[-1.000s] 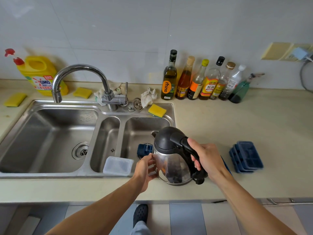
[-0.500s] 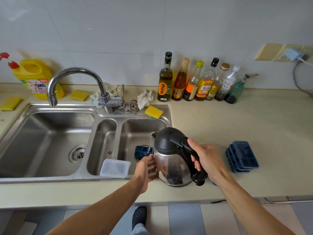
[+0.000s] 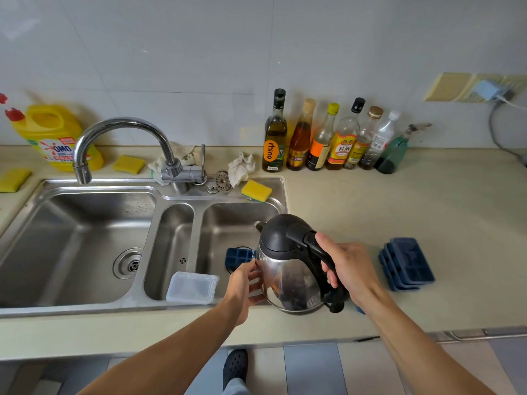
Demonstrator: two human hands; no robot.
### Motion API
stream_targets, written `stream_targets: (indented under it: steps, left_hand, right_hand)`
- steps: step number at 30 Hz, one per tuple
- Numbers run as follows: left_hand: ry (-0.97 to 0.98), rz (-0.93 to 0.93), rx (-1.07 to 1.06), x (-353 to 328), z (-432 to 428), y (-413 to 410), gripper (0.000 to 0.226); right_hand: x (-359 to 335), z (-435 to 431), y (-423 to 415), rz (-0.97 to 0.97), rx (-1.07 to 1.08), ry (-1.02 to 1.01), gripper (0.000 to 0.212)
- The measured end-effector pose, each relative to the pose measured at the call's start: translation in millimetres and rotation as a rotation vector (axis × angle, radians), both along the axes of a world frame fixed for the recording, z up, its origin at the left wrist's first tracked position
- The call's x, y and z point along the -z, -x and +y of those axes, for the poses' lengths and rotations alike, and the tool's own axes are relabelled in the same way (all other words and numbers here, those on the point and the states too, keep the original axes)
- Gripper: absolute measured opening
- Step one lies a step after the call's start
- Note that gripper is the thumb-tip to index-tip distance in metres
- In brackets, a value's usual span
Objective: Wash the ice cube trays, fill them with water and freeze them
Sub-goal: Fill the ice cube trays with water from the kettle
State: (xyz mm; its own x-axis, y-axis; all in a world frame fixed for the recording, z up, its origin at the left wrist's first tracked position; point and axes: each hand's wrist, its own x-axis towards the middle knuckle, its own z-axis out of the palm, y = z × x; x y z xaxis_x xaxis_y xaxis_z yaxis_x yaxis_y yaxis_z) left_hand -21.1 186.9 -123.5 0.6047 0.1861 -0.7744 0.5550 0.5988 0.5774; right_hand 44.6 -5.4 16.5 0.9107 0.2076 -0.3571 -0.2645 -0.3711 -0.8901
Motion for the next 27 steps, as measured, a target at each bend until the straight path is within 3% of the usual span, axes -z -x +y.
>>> stream_targets:
  steps: [27]
  left_hand:
    - [-0.019,0.003,0.015,0.7,-0.7,8.3,0.038]
  right_hand:
    - [3.1,-2.8,3.9,0.007,-0.005,0.016,0.058]
